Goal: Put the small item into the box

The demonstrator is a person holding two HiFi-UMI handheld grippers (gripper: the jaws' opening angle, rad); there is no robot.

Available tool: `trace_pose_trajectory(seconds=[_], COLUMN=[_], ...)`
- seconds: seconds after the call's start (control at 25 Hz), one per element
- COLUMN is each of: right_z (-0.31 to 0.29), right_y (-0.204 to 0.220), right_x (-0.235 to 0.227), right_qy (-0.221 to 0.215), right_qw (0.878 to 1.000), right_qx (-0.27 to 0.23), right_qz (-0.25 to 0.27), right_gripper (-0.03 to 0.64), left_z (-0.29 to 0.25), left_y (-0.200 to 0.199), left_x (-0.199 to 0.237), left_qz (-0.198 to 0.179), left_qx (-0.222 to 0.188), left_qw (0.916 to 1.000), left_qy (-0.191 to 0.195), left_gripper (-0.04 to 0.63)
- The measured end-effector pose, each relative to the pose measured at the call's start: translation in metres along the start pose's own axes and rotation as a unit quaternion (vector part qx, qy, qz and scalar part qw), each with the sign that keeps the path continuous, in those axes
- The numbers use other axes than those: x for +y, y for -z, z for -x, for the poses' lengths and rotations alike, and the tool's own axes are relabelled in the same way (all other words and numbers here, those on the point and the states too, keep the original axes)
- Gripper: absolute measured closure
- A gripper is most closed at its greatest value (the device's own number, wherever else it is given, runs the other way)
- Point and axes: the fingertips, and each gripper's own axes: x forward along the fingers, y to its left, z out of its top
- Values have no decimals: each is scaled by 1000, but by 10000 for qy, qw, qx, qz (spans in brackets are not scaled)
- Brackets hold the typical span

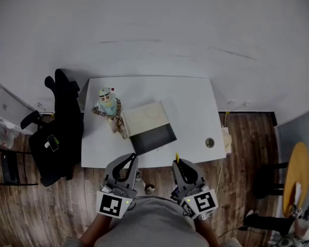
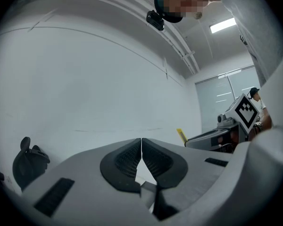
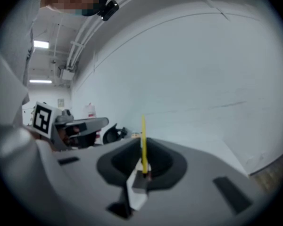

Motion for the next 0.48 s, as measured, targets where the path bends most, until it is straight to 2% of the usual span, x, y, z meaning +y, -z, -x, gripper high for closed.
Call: trace_pose_trajectory(seconds=[0.16, 0.48], right_z=[-27, -69], right_y=[-8, -2], right_x=[-8, -13], right_qy=[10, -42], right_qw=[10000, 9982], right_qx=[-19, 402], right_qz=[60, 438], right_gripper=[557, 557], left_z=[-18, -35], left_y=[3, 9], left_x=[20, 54], left_qz=[51, 131], left_qx=[56, 52], left_qw=[10000, 9999], left_qy=[32, 58], left_gripper=[560, 560])
